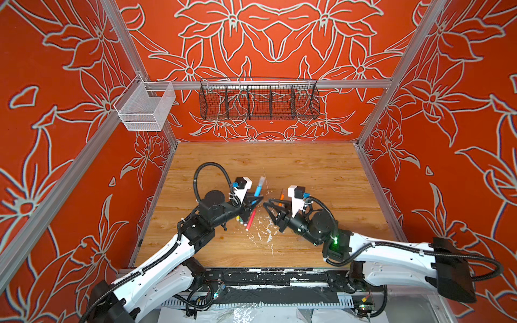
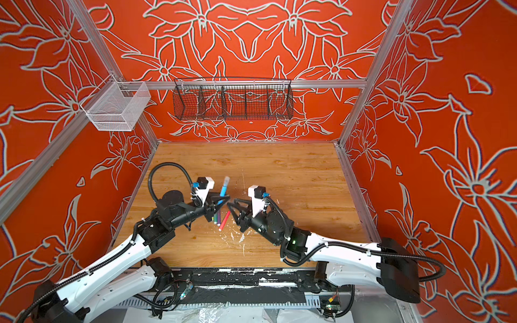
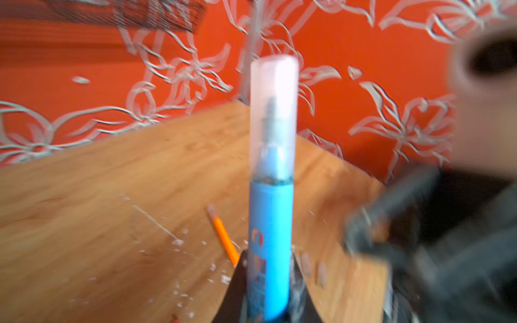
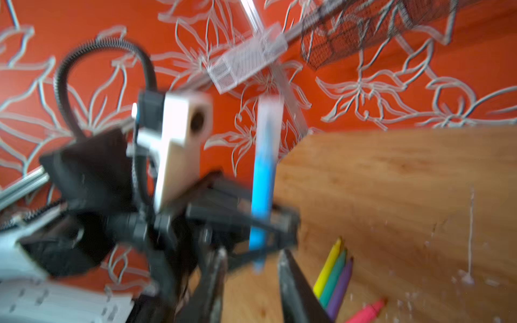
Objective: Insert the pens into the pen caps
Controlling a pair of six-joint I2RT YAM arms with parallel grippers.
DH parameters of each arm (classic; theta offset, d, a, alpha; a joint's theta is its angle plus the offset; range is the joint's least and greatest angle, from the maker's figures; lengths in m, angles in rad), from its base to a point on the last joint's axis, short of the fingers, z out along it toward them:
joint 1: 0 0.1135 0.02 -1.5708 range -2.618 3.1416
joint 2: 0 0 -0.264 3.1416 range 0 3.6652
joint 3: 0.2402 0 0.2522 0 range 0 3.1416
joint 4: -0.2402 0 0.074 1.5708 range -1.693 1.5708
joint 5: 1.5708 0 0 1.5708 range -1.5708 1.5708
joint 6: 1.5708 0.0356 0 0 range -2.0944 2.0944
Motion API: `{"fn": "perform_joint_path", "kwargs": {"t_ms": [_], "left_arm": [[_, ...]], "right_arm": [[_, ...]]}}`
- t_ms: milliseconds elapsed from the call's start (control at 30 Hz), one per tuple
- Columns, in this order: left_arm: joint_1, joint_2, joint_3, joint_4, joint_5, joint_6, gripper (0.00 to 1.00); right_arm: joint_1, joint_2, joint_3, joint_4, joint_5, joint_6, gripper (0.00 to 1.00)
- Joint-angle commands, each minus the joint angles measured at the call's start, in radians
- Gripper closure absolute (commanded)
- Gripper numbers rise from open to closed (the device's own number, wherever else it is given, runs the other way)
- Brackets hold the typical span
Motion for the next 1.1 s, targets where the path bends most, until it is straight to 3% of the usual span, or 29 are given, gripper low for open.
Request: {"fn": "perform_joint_path", "kwargs": {"t_ms": [0, 200, 333, 467, 700, 833, 1067], "left_arm": [[0.003, -0.009, -0.043, 0.052, -0.100, -0.155, 1.00], [-0.056, 0.070, -0.062, -0.049, -0.167, -0.243, 1.00], [-0.114, 0.127, -0.064, -0.084, -0.238, -0.275, 1.00], [-0.138, 0.210, -0.056, -0.071, -0.239, -0.298, 1.00], [-0.145, 0.417, 0.027, -0.068, -0.230, -0.313, 1.00], [-0.152, 0.549, 0.105, -0.088, -0.231, -0.318, 1.00], [-0.158, 0.772, 0.261, -0.166, -0.273, -0.318, 1.00]], "right_arm": [[0.003, -0.071, 0.017, -0.246, 0.118, -0.100, 0.51], [-0.001, -0.206, 0.010, -0.328, 0.308, -0.192, 0.43], [-0.017, -0.304, -0.017, -0.398, 0.514, -0.255, 0.39], [-0.078, -0.417, -0.074, -0.451, 0.686, -0.286, 0.37], [-0.339, -0.569, -0.208, -0.501, 0.565, -0.240, 0.35], [-0.458, -0.541, -0.219, -0.558, 0.525, -0.209, 0.35], [-0.604, -0.462, -0.288, -0.471, 0.466, -0.178, 0.33]]}}
